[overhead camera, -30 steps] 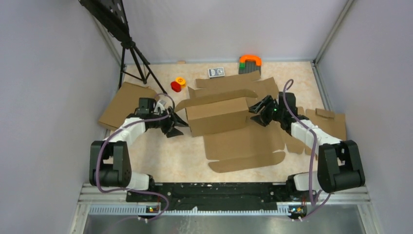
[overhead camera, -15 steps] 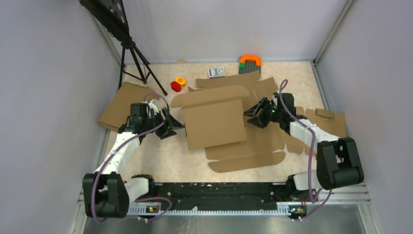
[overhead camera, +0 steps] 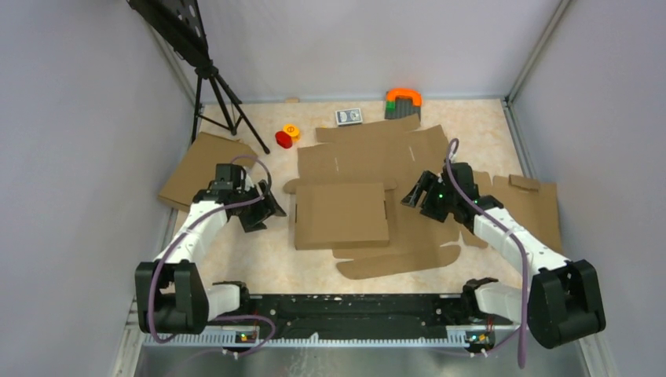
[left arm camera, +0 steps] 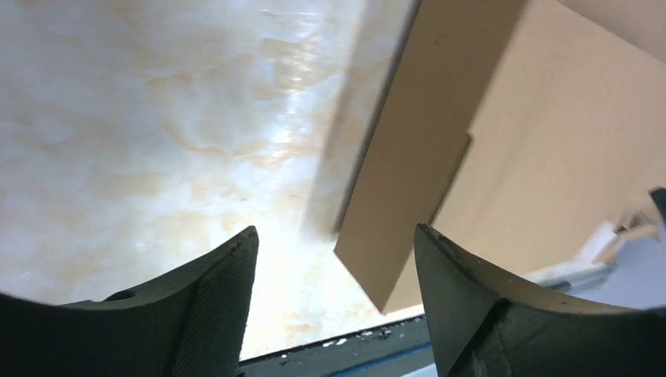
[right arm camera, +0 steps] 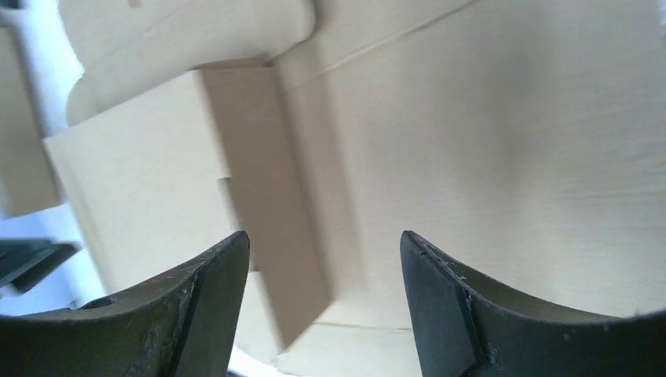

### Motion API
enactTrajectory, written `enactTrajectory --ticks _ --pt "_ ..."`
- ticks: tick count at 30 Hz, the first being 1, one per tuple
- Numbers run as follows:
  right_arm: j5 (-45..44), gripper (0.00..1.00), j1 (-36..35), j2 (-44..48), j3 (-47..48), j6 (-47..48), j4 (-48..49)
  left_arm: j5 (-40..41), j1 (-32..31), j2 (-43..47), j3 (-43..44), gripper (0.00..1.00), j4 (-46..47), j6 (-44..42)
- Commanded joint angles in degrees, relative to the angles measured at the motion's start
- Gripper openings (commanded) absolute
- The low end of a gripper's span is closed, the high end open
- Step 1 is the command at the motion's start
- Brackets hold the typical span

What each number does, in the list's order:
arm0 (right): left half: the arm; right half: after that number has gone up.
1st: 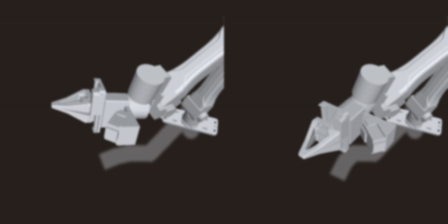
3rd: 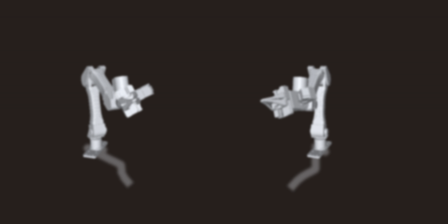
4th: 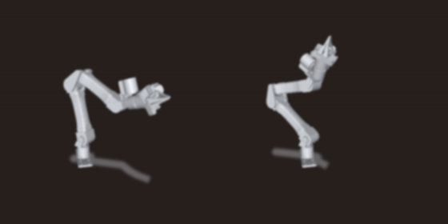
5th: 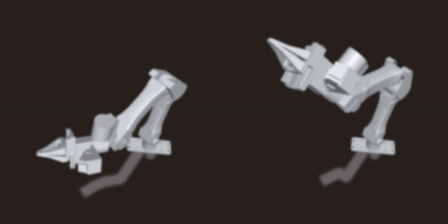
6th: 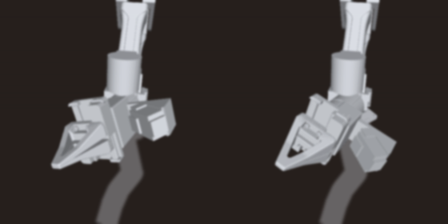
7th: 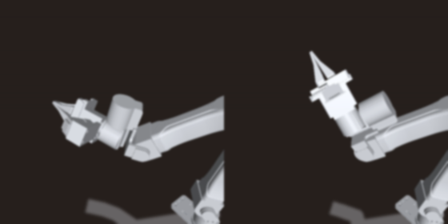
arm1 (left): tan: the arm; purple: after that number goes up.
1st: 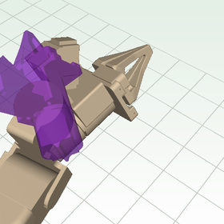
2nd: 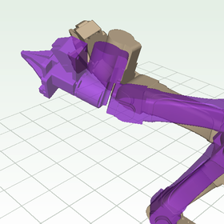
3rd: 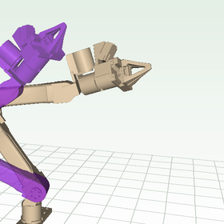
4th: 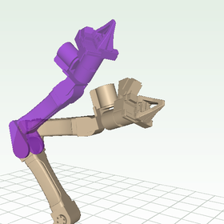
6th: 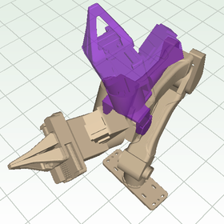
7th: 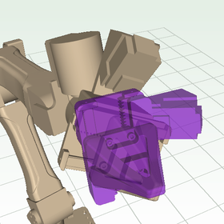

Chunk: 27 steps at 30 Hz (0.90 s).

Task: Fold the paper box
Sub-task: Close the paper box at the center of the board.

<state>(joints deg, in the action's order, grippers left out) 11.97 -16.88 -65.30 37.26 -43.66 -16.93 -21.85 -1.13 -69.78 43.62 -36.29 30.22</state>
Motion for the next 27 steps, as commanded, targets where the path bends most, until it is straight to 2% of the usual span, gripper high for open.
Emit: enactTrajectory --ticks 1,4,9,12,15,20,22,27 --pt "-11.2 0.71 1.7 -1.2 4.0 10.7 -6.4 11.7 -0.1 3.0 2.6 0.75 -3.1 -0.8" --pt "-6.4 0.71 4.4 -1.1 4.1 13.6 -4.0 13.1 -0.1 8.8 2.3 0.76 -1.4 -1.1" --pt "6.2 0.76 5.5 -2.2 7.0 19.5 1.5 -0.9 -0.4 17.3 -1.7 0.76 6.5 -2.1" --pt "9.6 0.83 5.7 -6.2 9.9 18.9 3.7 -4.6 -2.6 16.7 -2.1 0.75 7.1 -1.1" --pt "15.0 0.80 6.2 -12.0 13.3 18.1 8.0 -5.4 -5.1 14.5 -2.5 0.74 7.4 -0.4" --pt "20.9 0.77 6.1 -21.5 21.9 19.9 9.7 -3.6 -10.0 14.0 -3.0 0.73 7.5 0.4" --pt "21.8 0.75 5.7 -25.1 24.8 20.6 11.2 -2.3 -12.6 15.0 -2.6 0.67 6.1 0.6" --pt "25.9 0.66 5.0 -37.5 37.0 23.6 7.6 -0.9 -22.1 16.9 -1.5 0.52 0.5 4.8"
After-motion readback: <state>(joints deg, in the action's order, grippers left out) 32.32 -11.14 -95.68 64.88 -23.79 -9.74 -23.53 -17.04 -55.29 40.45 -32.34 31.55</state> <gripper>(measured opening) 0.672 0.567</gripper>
